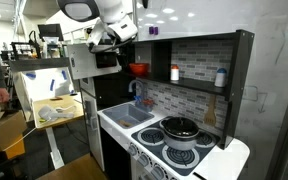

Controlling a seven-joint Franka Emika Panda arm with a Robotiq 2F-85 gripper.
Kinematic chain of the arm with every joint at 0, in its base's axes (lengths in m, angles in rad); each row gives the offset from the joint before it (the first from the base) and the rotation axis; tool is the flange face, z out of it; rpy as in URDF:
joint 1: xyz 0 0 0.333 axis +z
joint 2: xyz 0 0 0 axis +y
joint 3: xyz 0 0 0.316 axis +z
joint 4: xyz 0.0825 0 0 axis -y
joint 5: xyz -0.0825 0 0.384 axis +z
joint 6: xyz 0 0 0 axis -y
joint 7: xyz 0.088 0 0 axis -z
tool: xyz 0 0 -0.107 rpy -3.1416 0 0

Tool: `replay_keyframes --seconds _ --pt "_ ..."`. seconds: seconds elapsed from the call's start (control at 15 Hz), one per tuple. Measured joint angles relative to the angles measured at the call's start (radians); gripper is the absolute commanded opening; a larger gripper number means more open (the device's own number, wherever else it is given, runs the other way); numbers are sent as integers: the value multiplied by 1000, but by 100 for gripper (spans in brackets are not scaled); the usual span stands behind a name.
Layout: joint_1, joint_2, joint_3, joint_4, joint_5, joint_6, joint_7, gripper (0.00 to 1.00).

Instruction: Pick up the orange bowl from the top shelf of the cabinet and put it in the sink. Close the door of the top shelf

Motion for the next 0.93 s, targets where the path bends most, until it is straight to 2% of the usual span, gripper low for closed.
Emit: replay_keyframes --seconds 0.53,0.93 --pt "53 3 30 -45 244 100 -93 100" --pt "60 5 31 -60 289 176 -130 100"
